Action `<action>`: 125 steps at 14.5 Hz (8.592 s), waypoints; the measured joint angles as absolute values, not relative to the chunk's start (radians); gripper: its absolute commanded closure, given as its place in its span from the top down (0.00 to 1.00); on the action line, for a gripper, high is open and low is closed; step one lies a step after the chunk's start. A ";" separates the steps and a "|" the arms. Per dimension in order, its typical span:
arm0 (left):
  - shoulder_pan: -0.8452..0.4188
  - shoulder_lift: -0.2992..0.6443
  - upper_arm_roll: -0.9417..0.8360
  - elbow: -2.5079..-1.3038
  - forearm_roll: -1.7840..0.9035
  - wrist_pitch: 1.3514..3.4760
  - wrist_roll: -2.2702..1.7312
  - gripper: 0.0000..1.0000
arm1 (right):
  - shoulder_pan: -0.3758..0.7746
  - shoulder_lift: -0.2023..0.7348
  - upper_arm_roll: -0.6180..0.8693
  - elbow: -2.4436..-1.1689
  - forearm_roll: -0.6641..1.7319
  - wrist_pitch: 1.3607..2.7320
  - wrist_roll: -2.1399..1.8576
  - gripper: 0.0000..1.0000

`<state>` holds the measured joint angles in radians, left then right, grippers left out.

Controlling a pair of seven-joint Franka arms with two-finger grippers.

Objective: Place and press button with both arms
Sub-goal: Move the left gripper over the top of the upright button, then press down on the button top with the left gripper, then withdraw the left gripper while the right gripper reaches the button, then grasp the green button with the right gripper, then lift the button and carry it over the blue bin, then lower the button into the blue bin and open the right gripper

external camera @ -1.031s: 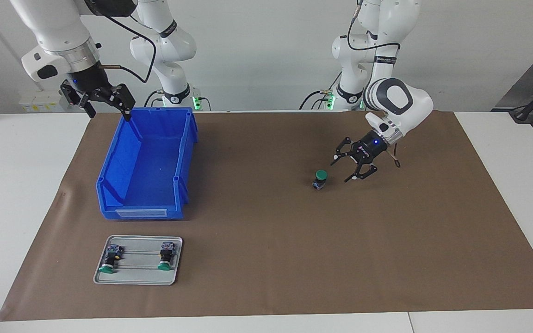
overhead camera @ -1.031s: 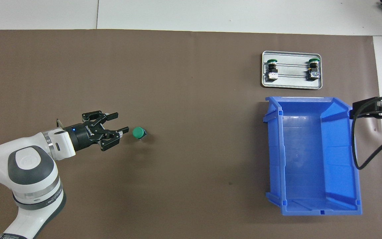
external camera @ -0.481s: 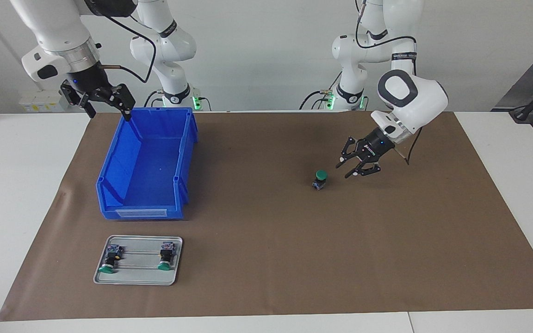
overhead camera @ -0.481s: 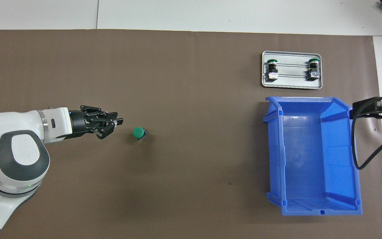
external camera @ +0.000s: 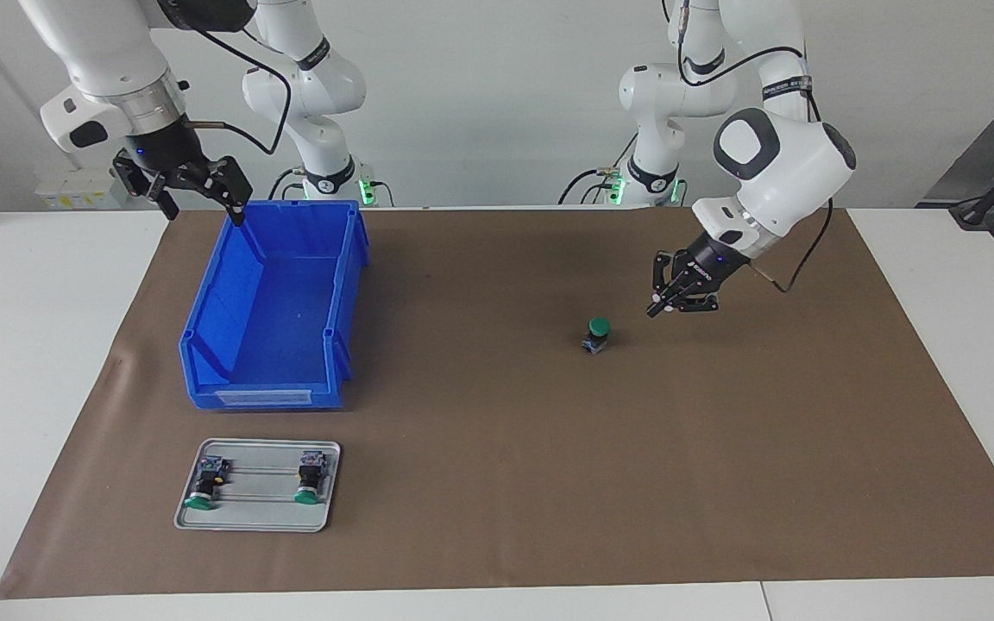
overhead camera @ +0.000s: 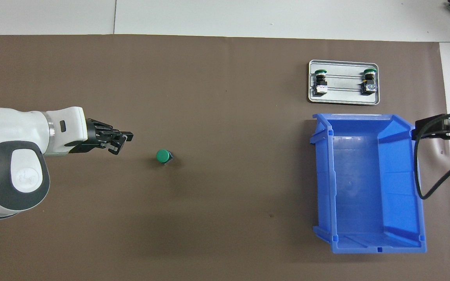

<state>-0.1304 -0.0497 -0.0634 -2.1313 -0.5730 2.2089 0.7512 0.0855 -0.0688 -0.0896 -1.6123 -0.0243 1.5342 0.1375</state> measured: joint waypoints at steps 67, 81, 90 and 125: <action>-0.010 0.032 -0.039 -1.462 -0.021 1.447 0.147 1.00 | 0.859 0.654 -0.063 -1.390 0.034 2.291 1.285 1.00; -0.008 0.029 -0.039 -1.468 -0.021 1.447 0.147 1.00 | 0.871 0.660 -0.063 -1.457 0.034 2.353 1.344 0.94; -0.008 0.029 -0.039 -1.469 -0.021 1.447 0.147 1.00 | 0.873 0.660 -0.057 -1.467 0.034 2.369 1.345 0.00; -0.008 0.029 -0.039 -1.470 -0.021 1.447 0.147 1.00 | 0.051 0.116 -0.062 -2.115 0.038 2.208 -0.067 0.00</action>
<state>-0.0075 0.0288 -0.0391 -1.4698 -0.0209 1.4475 0.1473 0.0508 0.1164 -0.0622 -2.1145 0.0381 2.2084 -0.0672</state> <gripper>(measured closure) 0.000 0.630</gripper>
